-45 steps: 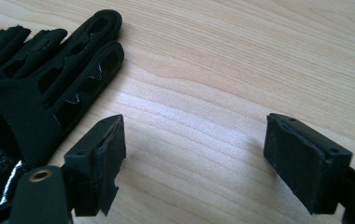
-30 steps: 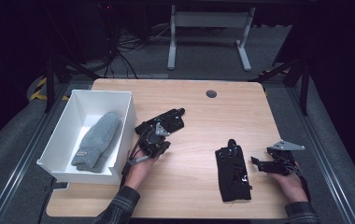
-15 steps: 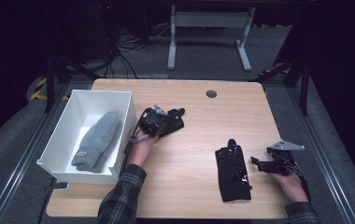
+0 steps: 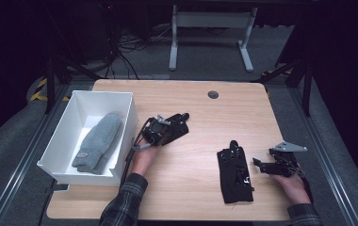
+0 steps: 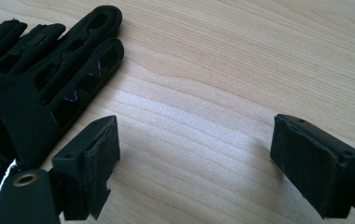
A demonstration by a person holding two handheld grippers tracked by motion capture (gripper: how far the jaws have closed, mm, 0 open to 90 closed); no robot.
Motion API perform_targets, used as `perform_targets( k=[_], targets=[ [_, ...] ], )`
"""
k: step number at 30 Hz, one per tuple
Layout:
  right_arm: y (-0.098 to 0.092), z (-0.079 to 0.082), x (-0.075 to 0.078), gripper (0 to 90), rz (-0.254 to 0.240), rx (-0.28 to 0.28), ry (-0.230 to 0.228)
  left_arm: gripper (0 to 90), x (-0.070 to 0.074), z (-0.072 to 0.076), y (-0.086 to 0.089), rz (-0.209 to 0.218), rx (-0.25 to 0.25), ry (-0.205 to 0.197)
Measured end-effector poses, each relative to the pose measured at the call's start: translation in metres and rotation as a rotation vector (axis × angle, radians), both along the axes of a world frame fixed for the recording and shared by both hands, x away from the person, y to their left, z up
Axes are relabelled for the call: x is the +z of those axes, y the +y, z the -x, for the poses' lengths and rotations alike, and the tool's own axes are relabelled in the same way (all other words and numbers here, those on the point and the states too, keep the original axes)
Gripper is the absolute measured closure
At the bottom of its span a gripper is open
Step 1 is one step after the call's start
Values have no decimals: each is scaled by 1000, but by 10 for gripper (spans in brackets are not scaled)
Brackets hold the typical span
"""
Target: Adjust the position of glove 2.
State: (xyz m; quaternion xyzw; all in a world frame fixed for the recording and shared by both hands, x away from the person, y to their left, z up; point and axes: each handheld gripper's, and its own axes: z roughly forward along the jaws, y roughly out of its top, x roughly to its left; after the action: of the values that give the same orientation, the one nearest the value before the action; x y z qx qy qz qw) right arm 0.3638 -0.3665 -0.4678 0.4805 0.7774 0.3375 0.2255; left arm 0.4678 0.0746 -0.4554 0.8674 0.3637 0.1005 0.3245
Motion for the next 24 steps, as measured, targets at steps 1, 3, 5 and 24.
perform_targets(
  k=[1, 3, 5, 24],
  targets=[
    [0, 0, 0, 163, 1, -2, 0, 900, -1, 3, -2, 3, -3, -4],
    [0, 0, 0, 163, 2, -3, 0, 900, -1, 12, -5, 17, -15, 0],
    [0, 0, 0, 163, 2, -3, 0, 900, -2, 20, -8, 29, -25, 5],
    [1, 0, 0, 161, 3, -4, 1, 900, -4, 77, -60, 65, -196, 12]
  ],
)
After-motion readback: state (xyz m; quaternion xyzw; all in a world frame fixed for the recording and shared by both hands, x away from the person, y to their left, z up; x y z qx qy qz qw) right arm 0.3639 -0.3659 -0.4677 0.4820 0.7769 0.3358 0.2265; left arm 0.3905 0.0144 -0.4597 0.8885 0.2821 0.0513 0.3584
